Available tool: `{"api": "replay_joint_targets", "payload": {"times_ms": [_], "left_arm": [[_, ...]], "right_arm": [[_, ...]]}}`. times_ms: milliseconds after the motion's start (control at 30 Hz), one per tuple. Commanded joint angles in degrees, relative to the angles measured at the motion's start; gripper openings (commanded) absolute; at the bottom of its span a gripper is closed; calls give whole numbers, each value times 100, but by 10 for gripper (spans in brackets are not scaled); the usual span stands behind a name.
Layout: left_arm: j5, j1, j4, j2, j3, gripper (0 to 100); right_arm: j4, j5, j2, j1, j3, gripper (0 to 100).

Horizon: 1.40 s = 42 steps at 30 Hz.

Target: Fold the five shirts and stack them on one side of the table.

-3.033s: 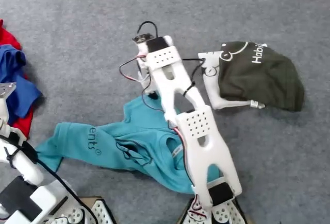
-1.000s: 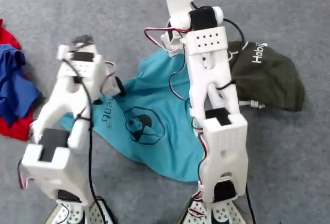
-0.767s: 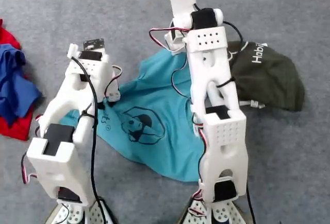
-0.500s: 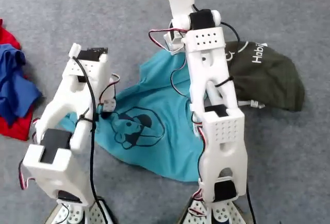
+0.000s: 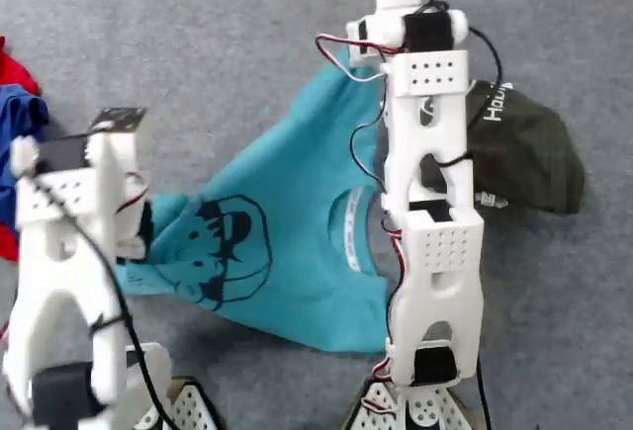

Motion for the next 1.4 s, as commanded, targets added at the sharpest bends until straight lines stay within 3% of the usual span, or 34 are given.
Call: {"api": "replay_joint_targets", "payload": {"times_ms": [0, 167, 300, 400, 533, 767, 900, 1033, 1200, 1367], "left_arm": [[-220, -514, 114, -835, 444, 33], [-765, -699, 114, -1574, 971, 45], [-721, -637, 114, -1785, 1077, 216], [-659, -629, 114, -1811, 1077, 305], [-659, -602, 114, -1802, 1024, 306], [-501, -620, 88, -1767, -31, 307], [712, -541, -809, -1574, -453, 307], [1591, 66, -1793, -738, -171, 307], [1600, 1174, -2708, 853, 163, 311], [1327, 1349, -3174, 2435, -66, 306]], "right_arm": [[-88, -343, -259, 44, -778, 15], [-79, -404, -259, -105, -1226, 15], [79, -176, -259, -202, -1226, 15], [466, 413, -312, -273, -1279, 15], [1257, 1160, -505, -264, -1411, 15], [1240, 2286, -1525, -26, -189, 15], [1231, 2629, -2413, -70, 1385, 15], [1011, 2743, -3073, -290, 2844, 15], [132, 2743, -3538, -299, 4277, 15], [-378, 2936, -3855, -299, 4848, 15]]}}
